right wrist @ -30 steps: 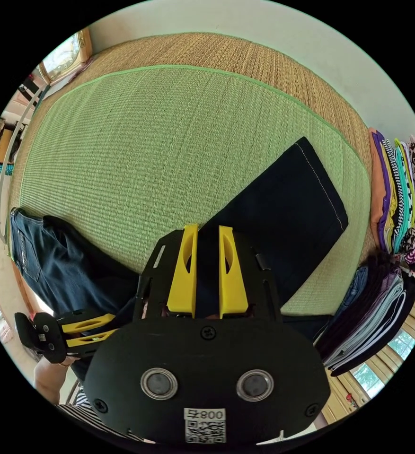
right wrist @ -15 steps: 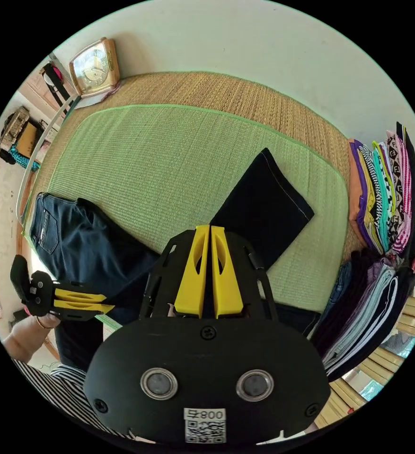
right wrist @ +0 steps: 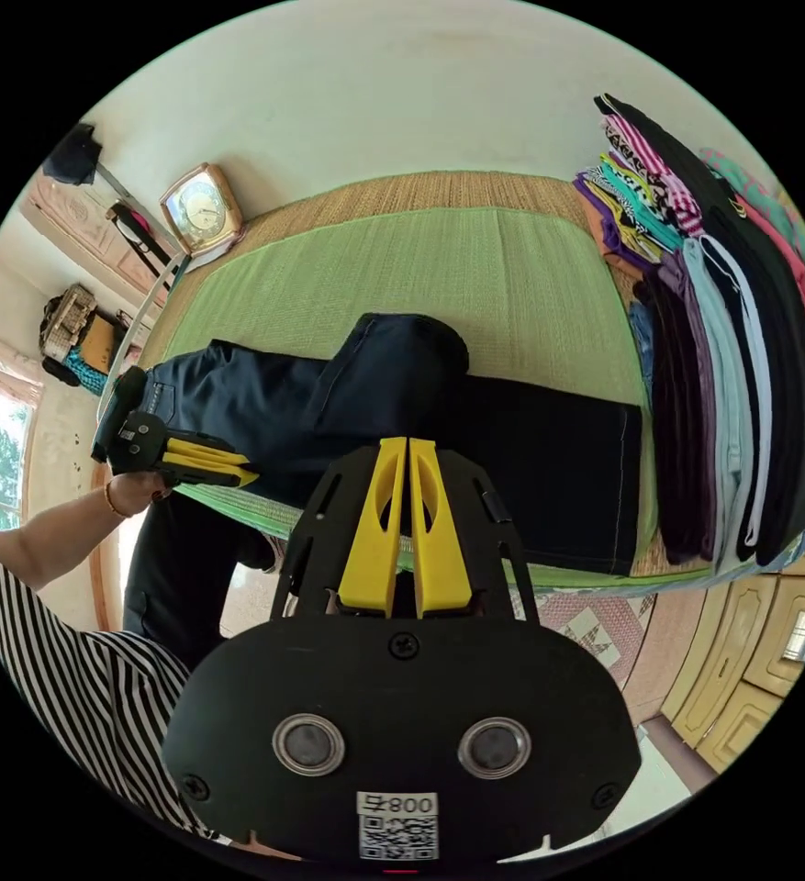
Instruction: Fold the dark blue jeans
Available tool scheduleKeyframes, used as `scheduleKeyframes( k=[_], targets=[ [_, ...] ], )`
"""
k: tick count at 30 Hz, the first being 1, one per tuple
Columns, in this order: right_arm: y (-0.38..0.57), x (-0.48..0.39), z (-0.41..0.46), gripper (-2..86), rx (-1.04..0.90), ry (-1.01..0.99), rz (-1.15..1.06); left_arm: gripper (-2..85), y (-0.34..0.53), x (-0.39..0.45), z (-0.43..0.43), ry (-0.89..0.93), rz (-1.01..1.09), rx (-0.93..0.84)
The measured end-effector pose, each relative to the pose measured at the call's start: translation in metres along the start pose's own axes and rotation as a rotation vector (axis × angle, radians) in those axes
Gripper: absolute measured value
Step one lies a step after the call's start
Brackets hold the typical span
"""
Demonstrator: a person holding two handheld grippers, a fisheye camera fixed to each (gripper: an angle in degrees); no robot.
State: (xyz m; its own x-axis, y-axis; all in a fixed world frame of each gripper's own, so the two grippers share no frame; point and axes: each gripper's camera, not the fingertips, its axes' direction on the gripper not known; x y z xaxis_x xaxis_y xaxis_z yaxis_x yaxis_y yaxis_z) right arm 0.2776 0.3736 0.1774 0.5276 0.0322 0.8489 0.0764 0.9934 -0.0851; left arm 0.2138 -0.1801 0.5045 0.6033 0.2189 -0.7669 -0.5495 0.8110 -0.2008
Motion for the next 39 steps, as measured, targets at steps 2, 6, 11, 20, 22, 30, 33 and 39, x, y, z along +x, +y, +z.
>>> scheduleKeyframes(
  k=[2, 6, 11, 20, 22, 30, 33, 39],
  targets=[
    [0.019, 0.013, 0.002, 0.1, 0.0, -0.018, 0.019, 2.1, -0.009, 0.003, 0.008, -0.016, -0.005, -0.018],
    [0.055, 0.039, 0.0, 0.1, 0.011, -0.058, 0.045, 2.7, -0.03, 0.007, 0.023, -0.034, -0.011, -0.05],
    [0.087, 0.061, 0.0, 0.1, 0.021, -0.068, 0.055, 3.5, -0.049, 0.009, 0.035, -0.041, -0.017, -0.074],
    [0.134, 0.109, 0.022, 0.2, -0.01, -0.116, 0.114, 4.9, -0.066, 0.001, 0.033, 0.059, -0.074, -0.023],
    [0.142, 0.116, 0.023, 0.2, -0.006, -0.126, 0.112, 4.7, -0.069, -0.001, 0.029, 0.082, -0.088, 0.018],
    [0.175, 0.145, 0.022, 0.2, 0.021, -0.197, 0.133, 7.3, -0.126, -0.043, 0.039, 0.197, -0.255, 0.136],
    [0.186, 0.155, 0.021, 0.3, 0.026, -0.24, 0.158, 7.5, -0.145, -0.063, 0.052, 0.22, -0.349, 0.115],
    [0.21, 0.166, 0.009, 0.7, 0.057, -0.201, 0.178, 5.0, -0.166, -0.077, 0.063, 0.231, -0.335, 0.063]
  ],
)
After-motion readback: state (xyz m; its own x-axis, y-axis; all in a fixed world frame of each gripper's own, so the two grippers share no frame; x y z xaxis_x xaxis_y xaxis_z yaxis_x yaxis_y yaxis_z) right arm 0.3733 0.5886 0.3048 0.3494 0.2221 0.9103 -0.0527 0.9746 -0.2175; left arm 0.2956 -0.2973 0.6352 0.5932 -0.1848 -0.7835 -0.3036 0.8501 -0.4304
